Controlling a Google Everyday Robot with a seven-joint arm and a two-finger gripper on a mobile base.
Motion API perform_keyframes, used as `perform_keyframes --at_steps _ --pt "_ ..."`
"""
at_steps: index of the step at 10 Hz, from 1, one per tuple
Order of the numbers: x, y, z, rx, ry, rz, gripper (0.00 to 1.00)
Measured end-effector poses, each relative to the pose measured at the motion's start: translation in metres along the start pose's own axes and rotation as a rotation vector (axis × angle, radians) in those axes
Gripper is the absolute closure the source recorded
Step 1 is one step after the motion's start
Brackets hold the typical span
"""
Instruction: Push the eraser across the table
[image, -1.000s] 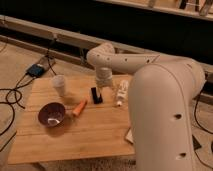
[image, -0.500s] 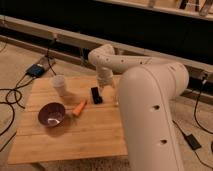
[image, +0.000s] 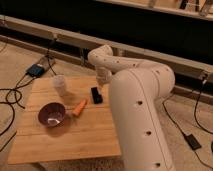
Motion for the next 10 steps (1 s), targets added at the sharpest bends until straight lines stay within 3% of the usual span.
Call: perform_keyframes --at_steps 4,10 --pt "-0.027 -0.011 0.015 0.001 -0.012 -0.047 0.35" --pt "-0.059 0.002 0.016 -0.009 -0.032 -0.154 0.35"
